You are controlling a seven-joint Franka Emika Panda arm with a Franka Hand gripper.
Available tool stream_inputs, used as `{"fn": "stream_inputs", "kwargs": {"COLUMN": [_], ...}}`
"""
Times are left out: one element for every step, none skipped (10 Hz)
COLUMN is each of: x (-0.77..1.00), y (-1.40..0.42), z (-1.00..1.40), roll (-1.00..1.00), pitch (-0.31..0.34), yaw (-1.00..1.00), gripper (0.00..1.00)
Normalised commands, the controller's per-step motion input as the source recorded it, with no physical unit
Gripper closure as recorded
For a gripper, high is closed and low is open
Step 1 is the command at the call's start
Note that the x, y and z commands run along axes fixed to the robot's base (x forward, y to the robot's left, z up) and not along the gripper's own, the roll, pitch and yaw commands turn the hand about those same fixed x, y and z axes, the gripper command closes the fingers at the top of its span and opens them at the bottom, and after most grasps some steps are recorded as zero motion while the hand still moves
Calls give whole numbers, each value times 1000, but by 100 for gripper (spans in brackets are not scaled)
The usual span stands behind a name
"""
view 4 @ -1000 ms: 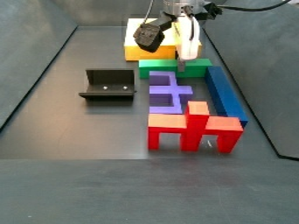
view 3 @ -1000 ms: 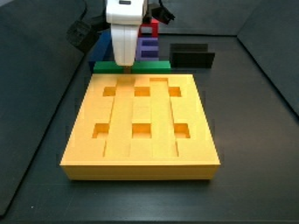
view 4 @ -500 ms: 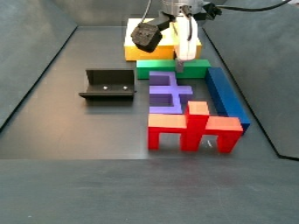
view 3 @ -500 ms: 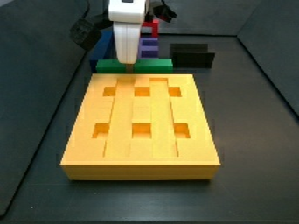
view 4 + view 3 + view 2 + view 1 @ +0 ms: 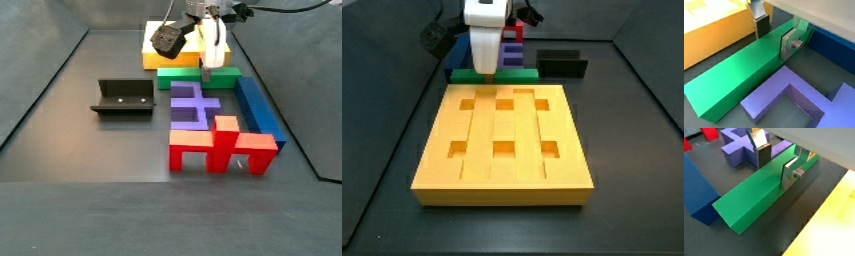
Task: Pick up the green object. Move up. Move to above the board. Insert the green object.
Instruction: Pick up the green object, then move up, then move to above the board.
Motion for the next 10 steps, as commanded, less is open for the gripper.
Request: {"fn": "stream_inputs", "kwargs": {"x": [0, 0, 0, 0, 0, -98, -120, -64, 0, -11], "y": [0, 0, 0, 0, 0, 56, 40, 17, 0, -3], "z": [0, 0, 0, 0, 833, 808, 544, 254, 1400, 1400], "roll": [0, 0, 0, 0, 0, 8, -15, -44, 0, 0], "pitch": [0, 0, 0, 0, 0, 34, 30, 7, 0, 28], "yaw": [0, 0, 0, 0, 0, -39, -40, -24, 0, 5], "gripper": [100, 100, 100, 100, 100, 100, 100, 100, 100, 100]}}
